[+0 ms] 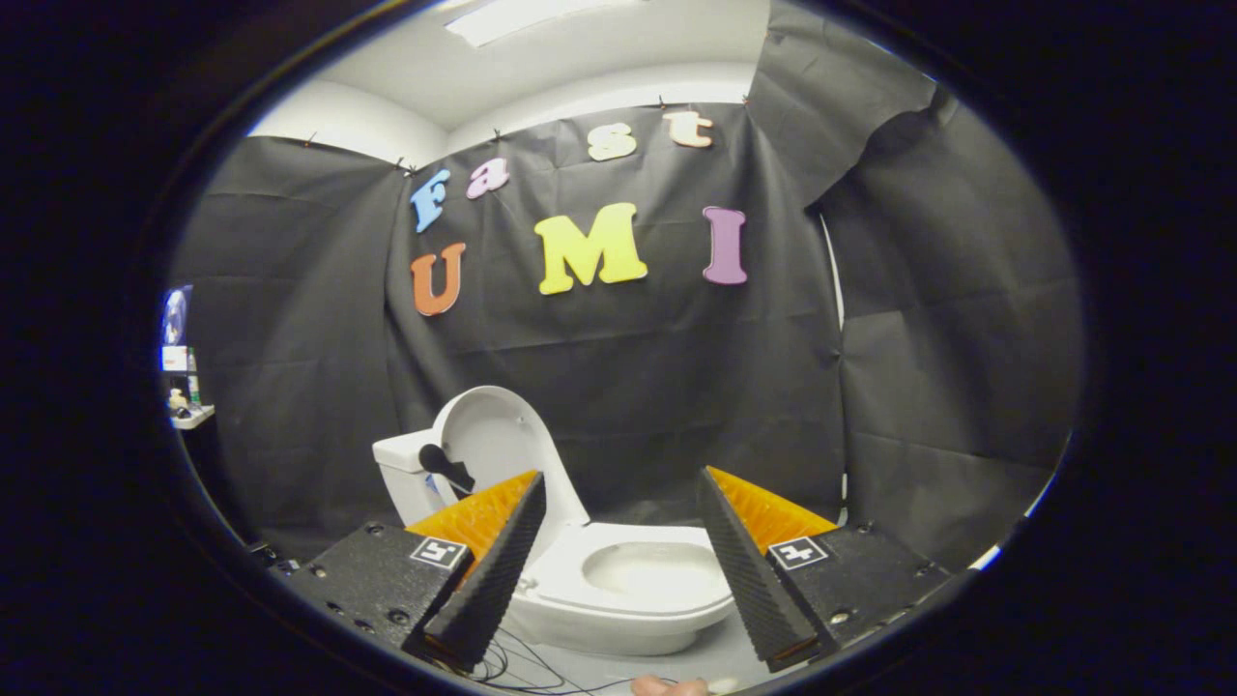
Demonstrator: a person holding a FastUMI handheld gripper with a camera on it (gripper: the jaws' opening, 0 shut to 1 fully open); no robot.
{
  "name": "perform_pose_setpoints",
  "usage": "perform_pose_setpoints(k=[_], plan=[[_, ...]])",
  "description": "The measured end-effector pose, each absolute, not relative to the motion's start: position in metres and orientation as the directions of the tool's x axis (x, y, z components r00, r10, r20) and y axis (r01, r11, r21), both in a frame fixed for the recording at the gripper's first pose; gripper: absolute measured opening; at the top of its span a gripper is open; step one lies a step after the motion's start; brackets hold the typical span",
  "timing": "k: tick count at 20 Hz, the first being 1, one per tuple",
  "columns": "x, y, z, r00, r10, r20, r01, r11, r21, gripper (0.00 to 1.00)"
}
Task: Open the toilet lid.
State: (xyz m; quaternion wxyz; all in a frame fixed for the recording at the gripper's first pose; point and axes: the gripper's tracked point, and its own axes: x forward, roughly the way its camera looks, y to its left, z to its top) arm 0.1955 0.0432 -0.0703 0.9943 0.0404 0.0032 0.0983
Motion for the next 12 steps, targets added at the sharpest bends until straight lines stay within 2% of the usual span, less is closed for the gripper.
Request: perform_pose_setpoints(k=[5,12], plan=[[0.199,0.029,-0.065,0.986,0.153,0.061,-0.156,0.987,0.037,0.98],[0.195,0.027,-0.069,0.987,0.155,0.041,-0.156,0.987,0.033,0.98]])
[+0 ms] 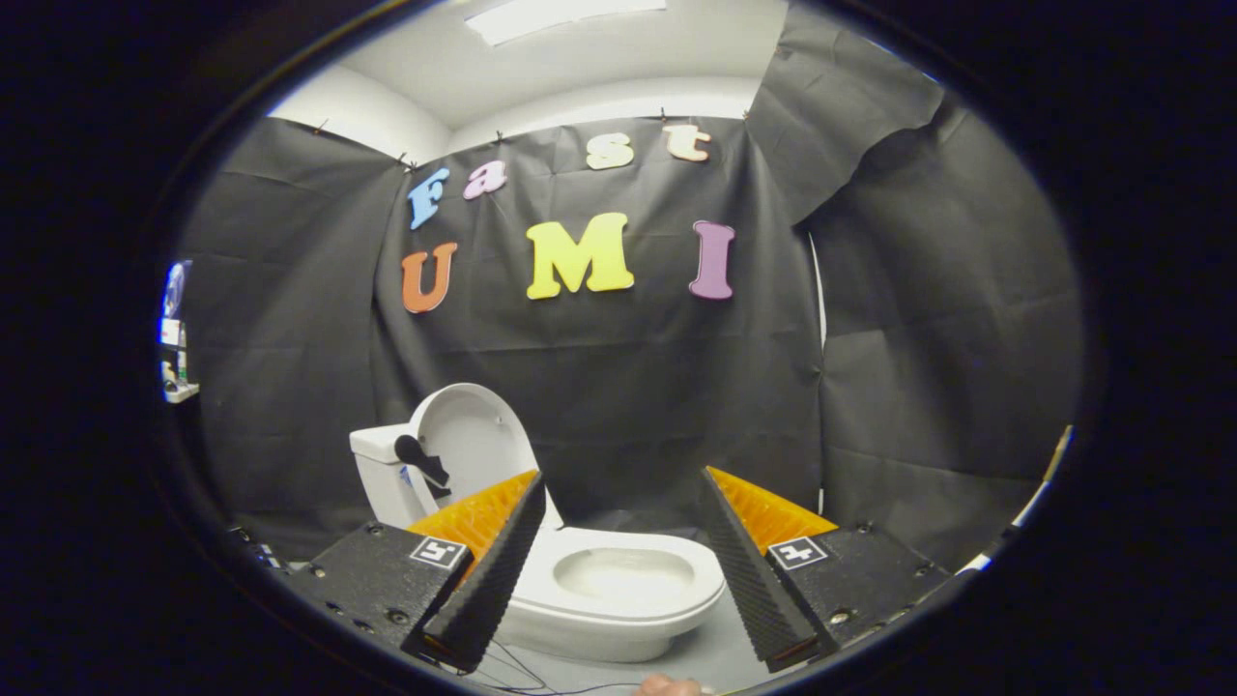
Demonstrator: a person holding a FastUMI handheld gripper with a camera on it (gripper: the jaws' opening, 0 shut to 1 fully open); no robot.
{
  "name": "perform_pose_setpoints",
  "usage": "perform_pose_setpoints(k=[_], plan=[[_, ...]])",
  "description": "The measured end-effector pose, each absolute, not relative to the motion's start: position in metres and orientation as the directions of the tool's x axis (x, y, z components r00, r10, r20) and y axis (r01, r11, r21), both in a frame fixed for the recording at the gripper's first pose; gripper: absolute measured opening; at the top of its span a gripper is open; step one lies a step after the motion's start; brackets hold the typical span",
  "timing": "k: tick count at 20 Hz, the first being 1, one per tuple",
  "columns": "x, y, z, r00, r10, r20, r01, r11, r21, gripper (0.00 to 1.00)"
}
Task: Open the toilet lid.
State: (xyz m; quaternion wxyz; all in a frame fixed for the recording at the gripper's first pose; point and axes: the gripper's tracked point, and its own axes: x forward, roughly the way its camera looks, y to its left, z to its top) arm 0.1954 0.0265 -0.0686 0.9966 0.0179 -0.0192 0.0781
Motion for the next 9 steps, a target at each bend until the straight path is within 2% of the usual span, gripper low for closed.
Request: perform_pose_setpoints(k=[9], plan=[[0.2053,0.0160,-0.0622,0.992,0.093,0.082,-0.099,0.993,0.071,0.98]])
